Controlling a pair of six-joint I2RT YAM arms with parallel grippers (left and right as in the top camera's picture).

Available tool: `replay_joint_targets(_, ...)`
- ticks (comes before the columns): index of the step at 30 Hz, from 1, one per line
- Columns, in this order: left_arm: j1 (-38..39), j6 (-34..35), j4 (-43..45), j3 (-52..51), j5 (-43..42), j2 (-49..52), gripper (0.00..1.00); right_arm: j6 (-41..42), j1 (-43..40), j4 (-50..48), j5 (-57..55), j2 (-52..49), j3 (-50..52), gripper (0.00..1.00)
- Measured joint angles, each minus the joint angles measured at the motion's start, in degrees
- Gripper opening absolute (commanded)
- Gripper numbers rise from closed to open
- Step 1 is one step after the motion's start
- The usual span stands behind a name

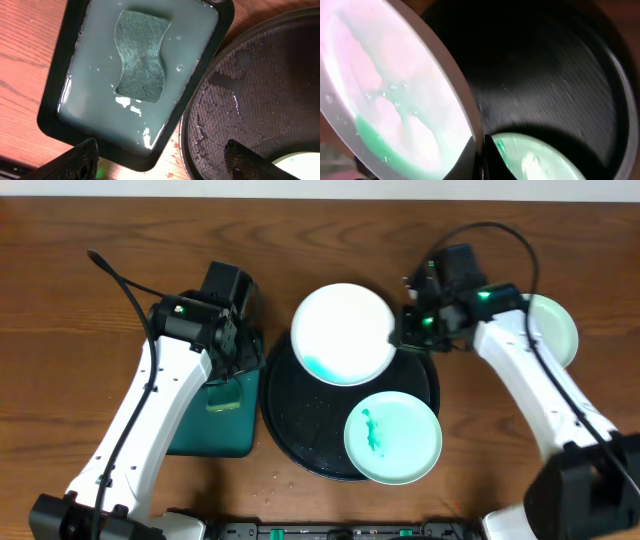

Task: Clean dirty plates on tray and stack at the side
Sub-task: 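Lift the white plate off the black tray with the right gripper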

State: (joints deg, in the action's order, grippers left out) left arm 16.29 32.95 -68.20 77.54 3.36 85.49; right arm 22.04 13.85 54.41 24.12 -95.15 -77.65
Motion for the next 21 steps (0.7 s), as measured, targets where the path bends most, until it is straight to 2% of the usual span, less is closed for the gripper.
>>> replay_joint_targets(7, 0.0, 0.0, -0.1, 0.0, 0.0, 0.0, 0.81, 0.6, -9.0, 19.0, -0.9, 1.2, 0.0, 0.01)
replay_joint_targets(12, 0.0, 0.0, -0.1, 0.0, 0.0, 0.0, 0.81, -6.9, -11.2, 28.1, 0.4, 1.2, 0.0, 0.01)
replay_joint_targets(16, 0.0, 0.0, -0.2, 0.0, 0.0, 0.0, 0.81, -14.9, -10.7, 28.2, 6.2, 1.2, 0.0, 0.01)
replay_joint_targets(21, 0.0, 0.0, -0.2, 0.0, 0.0, 0.0, 0.81, -19.5, -8.8, 17.3, 9.6, 1.2, 0.0, 0.01)
